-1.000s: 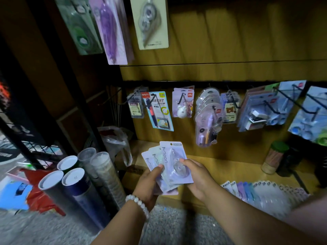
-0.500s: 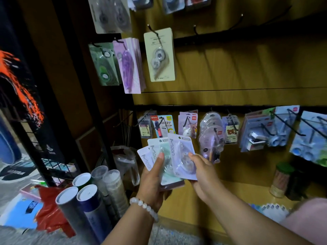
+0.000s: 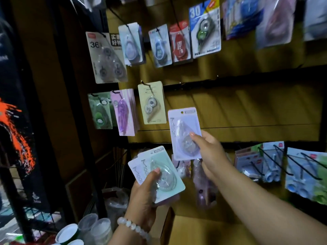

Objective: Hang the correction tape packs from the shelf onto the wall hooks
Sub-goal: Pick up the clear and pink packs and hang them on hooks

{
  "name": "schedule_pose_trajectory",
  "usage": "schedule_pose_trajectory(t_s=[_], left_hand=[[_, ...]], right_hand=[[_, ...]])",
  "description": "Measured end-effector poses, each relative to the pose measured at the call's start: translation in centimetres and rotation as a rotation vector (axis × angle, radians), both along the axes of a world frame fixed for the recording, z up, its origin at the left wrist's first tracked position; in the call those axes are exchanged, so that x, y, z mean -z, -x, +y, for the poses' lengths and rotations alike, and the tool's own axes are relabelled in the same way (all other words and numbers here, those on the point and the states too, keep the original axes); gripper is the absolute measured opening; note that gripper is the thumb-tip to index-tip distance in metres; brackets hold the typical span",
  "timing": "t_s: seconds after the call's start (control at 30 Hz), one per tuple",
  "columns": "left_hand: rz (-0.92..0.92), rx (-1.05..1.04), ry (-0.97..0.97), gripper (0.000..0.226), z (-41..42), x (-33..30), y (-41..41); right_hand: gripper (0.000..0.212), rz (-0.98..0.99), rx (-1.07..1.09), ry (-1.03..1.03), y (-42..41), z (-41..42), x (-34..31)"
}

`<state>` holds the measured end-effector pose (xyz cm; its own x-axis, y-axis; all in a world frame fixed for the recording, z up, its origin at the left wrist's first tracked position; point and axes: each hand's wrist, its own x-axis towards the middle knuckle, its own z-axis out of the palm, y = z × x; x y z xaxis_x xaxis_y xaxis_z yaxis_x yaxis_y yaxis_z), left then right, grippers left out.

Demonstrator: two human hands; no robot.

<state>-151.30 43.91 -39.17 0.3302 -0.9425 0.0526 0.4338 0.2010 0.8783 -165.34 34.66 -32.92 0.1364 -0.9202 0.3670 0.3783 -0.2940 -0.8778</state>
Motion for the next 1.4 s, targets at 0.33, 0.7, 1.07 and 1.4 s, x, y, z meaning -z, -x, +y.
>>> schedule_pose_trajectory(t_s=[0.33,0.7,1.07,1.4], left_hand=[[-0.05,0.027,0.032,0.03,-0.2,-2.9,0.8],[-0.015,0.046,0.043,0.027,-0.9,-2.9,0.5],[0.022,0.058,-0.024,0.055,-1.9,-0.7,-0.7],[0.03,0.046,-0.071,0.06,-2.5,1.7,-0.7]], right_hand=[[0.011,0.085,0.092,0.156,-0.5,-3.0,-7.0],[0.019,0.144,0.241,0.046,-2.5,-5.2,-7.4],[0.069,0.678,0.628,-0.058,-2.7,-8.5,-4.4],[0.034,0.634,-0.195,-0.215,-2.9,1.3,4.0]])
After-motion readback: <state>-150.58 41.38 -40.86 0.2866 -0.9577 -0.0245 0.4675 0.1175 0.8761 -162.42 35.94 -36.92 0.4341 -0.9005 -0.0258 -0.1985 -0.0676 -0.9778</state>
